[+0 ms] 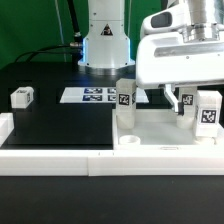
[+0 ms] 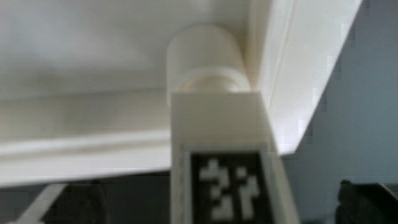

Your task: Assemble square table

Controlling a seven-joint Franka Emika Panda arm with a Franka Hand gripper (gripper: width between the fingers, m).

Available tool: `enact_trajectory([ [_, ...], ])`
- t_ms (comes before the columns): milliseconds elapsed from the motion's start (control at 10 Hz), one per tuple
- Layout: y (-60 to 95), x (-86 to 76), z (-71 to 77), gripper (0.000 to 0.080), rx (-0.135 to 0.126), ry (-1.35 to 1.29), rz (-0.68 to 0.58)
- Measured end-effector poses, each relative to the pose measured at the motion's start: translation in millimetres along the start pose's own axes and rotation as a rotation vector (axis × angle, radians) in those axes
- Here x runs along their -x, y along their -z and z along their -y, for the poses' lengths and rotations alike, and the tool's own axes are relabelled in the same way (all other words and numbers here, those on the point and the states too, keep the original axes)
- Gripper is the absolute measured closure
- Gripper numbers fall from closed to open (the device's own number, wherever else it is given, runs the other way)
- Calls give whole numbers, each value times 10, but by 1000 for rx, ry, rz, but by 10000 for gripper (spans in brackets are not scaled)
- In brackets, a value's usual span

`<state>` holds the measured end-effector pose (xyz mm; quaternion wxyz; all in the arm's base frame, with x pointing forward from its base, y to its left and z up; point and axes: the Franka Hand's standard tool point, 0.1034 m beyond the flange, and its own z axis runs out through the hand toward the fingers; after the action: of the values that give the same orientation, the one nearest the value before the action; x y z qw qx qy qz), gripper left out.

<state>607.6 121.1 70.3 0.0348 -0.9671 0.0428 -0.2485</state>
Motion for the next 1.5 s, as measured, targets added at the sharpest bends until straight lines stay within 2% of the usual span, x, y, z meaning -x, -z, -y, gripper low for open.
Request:
enact_trajectory([
  [100, 69, -68, -34, 150, -8, -4, 51],
  [300, 89, -120, -58, 150, -9, -37, 123],
  [400, 75, -76, -15, 150, -26, -49, 226],
  [500, 78, -115, -22, 150, -29, -56, 329],
  [600, 63, -172, -30, 150, -24, -68, 365],
  [700, 63, -116, -20, 150, -19, -73, 483],
  [800, 31, -180, -62, 150, -15, -61, 546],
  [900, -26, -245, -111, 150, -12, -68, 541],
  [1100, -29, -228, -107, 150, -12, -67, 537],
  [1300, -32, -229, -121, 422, -1, -106, 538],
  [1400, -32, -230, -122, 422, 8, -140, 537],
  [1500, -33, -228, -123, 512, 27, -207, 538],
])
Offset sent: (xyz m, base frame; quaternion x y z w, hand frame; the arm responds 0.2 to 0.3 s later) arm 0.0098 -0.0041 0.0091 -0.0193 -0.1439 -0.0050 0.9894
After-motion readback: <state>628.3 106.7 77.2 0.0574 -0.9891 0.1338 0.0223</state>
